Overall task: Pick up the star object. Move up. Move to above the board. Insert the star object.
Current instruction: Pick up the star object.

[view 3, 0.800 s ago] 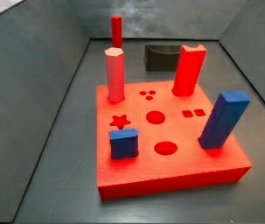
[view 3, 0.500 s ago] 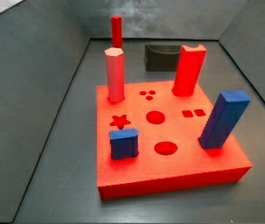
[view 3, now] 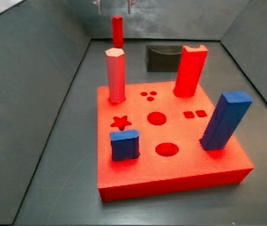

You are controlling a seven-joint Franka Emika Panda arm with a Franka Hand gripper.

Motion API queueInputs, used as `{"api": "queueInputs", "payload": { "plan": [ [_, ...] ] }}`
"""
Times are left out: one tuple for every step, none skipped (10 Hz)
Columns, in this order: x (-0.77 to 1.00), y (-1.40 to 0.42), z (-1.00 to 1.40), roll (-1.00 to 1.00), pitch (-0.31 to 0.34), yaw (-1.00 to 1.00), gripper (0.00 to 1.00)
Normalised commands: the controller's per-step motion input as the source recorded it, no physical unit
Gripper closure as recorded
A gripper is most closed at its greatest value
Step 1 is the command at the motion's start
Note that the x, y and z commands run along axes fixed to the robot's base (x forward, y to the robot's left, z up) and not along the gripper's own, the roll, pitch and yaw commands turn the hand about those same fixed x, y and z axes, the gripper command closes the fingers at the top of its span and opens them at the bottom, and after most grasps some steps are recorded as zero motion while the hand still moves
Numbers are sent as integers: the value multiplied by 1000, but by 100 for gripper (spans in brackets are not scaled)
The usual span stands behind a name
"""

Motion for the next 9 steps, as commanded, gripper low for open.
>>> {"api": "queueInputs", "payload": {
  "plan": [
    [494,354,-357,-219,-41,160,0],
    [189,220,-754,-131,-166,123,0],
    [-60,214,-943,0,-160,40,0],
    [-237,171,-963,67,-161,14,0],
    [-11,63,0,-21,-1,0,0],
    [0,0,0,0,0,0,0],
    [0,0,0,0,0,0,100],
    [0,0,0,0,0,0,100],
    [0,0,0,0,0,0,100]
  ]
}}
